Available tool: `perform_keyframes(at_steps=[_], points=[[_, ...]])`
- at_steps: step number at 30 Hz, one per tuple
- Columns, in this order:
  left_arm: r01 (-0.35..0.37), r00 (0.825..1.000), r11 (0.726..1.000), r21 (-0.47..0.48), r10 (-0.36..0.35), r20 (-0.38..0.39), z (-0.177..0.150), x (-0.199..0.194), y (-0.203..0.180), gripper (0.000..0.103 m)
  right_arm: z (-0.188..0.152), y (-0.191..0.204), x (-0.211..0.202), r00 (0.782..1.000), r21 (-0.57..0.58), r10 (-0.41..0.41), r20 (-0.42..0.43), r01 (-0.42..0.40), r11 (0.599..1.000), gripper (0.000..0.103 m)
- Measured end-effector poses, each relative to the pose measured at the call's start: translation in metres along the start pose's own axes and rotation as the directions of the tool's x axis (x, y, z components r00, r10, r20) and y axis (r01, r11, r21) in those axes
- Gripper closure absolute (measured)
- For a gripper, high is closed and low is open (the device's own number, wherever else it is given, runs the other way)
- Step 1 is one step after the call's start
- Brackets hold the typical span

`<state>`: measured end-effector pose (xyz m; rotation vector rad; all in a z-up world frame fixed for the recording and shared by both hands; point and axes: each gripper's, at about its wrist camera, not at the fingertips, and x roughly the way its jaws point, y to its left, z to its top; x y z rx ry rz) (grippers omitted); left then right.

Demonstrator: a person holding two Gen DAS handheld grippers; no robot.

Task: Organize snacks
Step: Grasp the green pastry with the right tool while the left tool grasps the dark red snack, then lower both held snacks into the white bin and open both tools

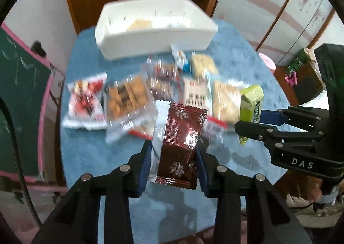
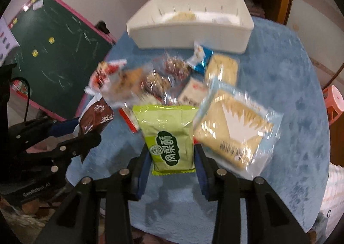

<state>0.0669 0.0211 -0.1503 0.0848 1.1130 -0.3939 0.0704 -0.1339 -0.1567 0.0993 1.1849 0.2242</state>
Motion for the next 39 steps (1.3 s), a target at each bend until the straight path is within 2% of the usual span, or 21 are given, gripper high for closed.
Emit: perform_keyframes(at_steps=[5, 10, 15, 25, 39], points=[[-0.027, 0.997, 1.0, 0.008, 0.027, 0.067, 0.034, -0.026, -0.007, 0.066, 0.018, 0.008, -0.023, 0.997, 0.007, 0.027, 0.072, -0.028, 1.0, 0.064], [-0.097, 0.992, 0.995, 0.023, 0.095, 0.077, 0.065, -0.04, -0.009, 0.066, 0.045, 0.014, -0.051, 0.988, 0.005, 0.054, 0.144, -0.056, 0.998, 0.064], [-0.112, 0.99, 0.994, 0.013, 0.11, 0.091, 0.087, -0.052, -0.011, 0.066, 0.068, 0.019, -0.076, 0.975, -0.011, 0.075, 0.209, -0.075, 0.997, 0.064], [-0.137, 0.985, 0.99, -0.03, 0.14, 0.106, 0.127, -0.052, -0.008, 0.066, 0.1, 0.013, -0.086, 0.969, -0.03, 0.058, 0.239, -0.052, 0.998, 0.064], [-0.208, 0.963, 0.975, -0.072, 0.217, 0.161, 0.2, -0.042, 0.0, 0.065, 0.159, -0.015, -0.086, 0.954, -0.026, 0.017, 0.299, -0.009, 1.0, 0.063]])
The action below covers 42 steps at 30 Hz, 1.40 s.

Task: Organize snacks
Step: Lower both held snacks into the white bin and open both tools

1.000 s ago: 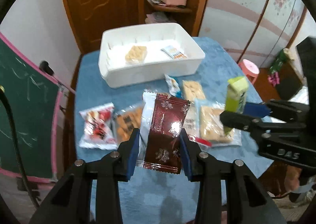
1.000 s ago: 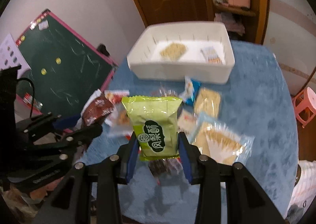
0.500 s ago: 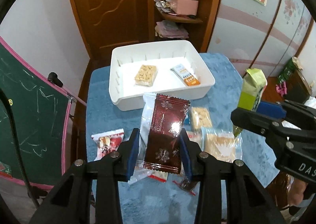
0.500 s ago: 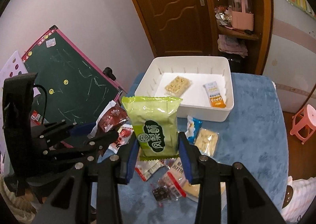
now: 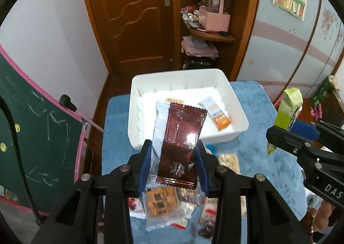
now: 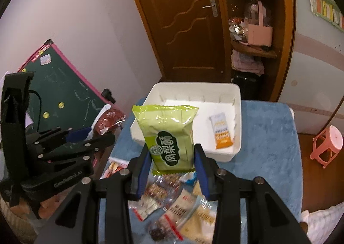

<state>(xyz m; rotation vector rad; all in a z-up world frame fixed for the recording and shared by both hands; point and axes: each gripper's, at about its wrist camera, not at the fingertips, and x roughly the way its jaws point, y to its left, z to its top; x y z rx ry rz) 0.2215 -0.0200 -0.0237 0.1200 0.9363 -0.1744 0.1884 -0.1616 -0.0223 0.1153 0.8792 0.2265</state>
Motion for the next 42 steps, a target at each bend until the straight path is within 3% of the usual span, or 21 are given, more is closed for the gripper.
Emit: perform_keyframes(at_steps=[9, 27, 30, 34, 37, 42], points=[[-0.047, 0.999, 0.999, 0.015, 0.047, 0.015, 0.04, 0.031, -0.017, 0.065, 0.029, -0.025, 0.038, 0.999, 0.023, -0.041, 0.001, 0.041, 0.999, 0.063], [-0.124, 0.984, 0.992, 0.015, 0.125, -0.126, 0.077, 0.155, -0.027, 0.062, 0.047, -0.07, 0.133, 0.985, 0.048, -0.102, -0.14, 0.109, 0.993, 0.063], [-0.133, 0.98, 0.991, 0.01, 0.133, -0.147, 0.079, 0.171, -0.027, 0.057, 0.045, -0.073, 0.149, 0.978, 0.036, -0.119, -0.17, 0.127, 0.991, 0.063], [-0.155, 0.977, 0.988, 0.008, 0.155, -0.144, 0.079, 0.181, -0.028, 0.025, 0.043, -0.077, 0.167, 0.971, 0.036, -0.122, -0.207, 0.132, 0.991, 0.062], [-0.159, 0.976, 0.987, 0.009, 0.158, -0.15, 0.079, 0.185, -0.027, 0.021, 0.041, -0.082, 0.176, 0.97, 0.054, -0.105, -0.22, 0.12, 0.991, 0.061], [-0.118, 0.974, 0.991, -0.062, 0.104, -0.201, 0.075, 0.191, -0.014, 0.017, 0.038, -0.085, 0.175, 0.973, 0.068, -0.105, -0.204, 0.121, 0.99, 0.047]])
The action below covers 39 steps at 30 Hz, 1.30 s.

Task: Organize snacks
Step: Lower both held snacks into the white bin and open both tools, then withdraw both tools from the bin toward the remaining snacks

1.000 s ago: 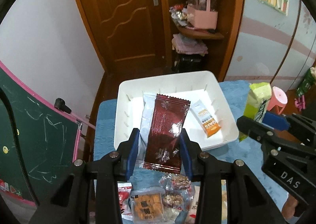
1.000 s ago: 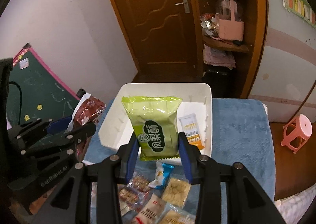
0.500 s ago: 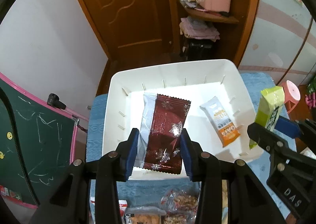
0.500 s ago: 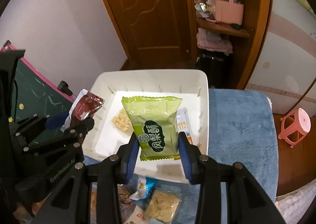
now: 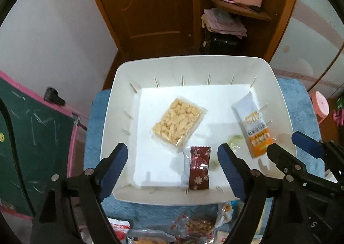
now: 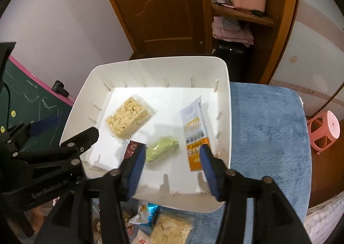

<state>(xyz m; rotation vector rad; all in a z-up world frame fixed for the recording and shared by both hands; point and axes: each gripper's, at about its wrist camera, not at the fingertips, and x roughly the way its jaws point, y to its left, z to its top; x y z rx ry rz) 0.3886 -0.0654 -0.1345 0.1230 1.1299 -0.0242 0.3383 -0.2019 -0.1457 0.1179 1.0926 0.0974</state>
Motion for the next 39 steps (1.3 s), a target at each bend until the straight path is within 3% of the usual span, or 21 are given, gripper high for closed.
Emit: perform_keyframes(at_steps=[16, 39], points=[[0.024, 0.999, 0.999, -0.023, -0.023, 0.025, -0.014, -0.028, 0.012, 0.017, -0.01, 0.008, -0.024, 1.0, 0.014, 0.01, 0.024, -0.011, 1.0, 0.046], [0.084, 0.984, 0.996, -0.007, -0.082, 0.159, -0.06, -0.141, 0.056, 0.017, -0.045, 0.053, -0.118, 0.989, -0.009, 0.023, 0.145, -0.022, 1.0, 0.047]])
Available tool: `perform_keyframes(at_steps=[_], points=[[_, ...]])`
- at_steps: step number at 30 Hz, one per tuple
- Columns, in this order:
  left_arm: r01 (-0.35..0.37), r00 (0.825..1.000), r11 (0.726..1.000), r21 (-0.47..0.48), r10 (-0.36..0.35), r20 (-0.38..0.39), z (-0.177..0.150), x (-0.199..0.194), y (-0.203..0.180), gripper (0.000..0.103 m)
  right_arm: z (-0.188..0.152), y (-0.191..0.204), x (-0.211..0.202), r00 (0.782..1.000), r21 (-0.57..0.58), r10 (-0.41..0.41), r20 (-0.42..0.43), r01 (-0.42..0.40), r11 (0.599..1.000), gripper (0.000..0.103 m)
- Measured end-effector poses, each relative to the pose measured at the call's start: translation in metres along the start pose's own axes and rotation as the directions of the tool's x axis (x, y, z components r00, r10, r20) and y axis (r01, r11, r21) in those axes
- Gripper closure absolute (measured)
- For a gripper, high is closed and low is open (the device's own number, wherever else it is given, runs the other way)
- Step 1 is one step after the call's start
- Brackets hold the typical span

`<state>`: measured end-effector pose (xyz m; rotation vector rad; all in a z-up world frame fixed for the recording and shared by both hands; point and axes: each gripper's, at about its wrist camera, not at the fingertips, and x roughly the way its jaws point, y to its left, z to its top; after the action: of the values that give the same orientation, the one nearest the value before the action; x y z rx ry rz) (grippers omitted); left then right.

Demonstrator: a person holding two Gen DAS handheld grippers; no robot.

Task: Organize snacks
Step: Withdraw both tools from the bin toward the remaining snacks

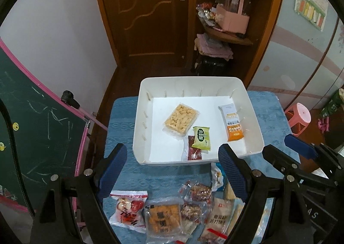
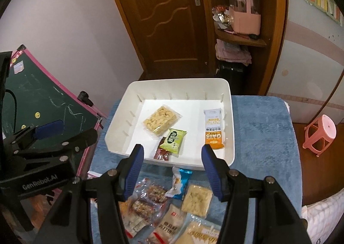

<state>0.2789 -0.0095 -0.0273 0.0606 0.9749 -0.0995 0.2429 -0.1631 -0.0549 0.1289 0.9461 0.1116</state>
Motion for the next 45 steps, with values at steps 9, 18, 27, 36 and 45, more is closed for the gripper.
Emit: perform_keyframes(at_steps=[9, 18, 27, 36, 45], points=[[0.014, 0.999, 1.0, 0.0, -0.014, 0.037, -0.03, -0.043, 0.042, 0.016, -0.022, 0.026, -0.03, 0.999, -0.029, 0.051, 0.014, -0.05, 0.998, 0.047], [-0.039, 0.997, 0.999, -0.029, 0.037, -0.06, -0.08, -0.018, 0.087, 0.014, -0.056, 0.057, 0.0, 0.989, -0.043, 0.103, -0.105, -0.108, 0.993, 0.047], [-0.086, 0.967, 0.996, -0.012, 0.08, -0.243, -0.135, 0.053, 0.107, 0.014, -0.104, 0.066, 0.071, 0.949, 0.024, 0.146, -0.281, -0.145, 0.989, 0.047], [-0.065, 0.943, 0.997, -0.048, 0.046, -0.33, -0.155, 0.099, 0.117, 0.014, -0.144, 0.078, 0.117, 0.888, 0.038, 0.192, -0.418, -0.194, 0.98, 0.047], [-0.034, 0.921, 0.995, -0.092, -0.005, -0.389, -0.157, 0.131, 0.119, 0.014, -0.161, 0.083, 0.143, 0.848, 0.085, 0.243, -0.472, -0.231, 0.969, 0.047]])
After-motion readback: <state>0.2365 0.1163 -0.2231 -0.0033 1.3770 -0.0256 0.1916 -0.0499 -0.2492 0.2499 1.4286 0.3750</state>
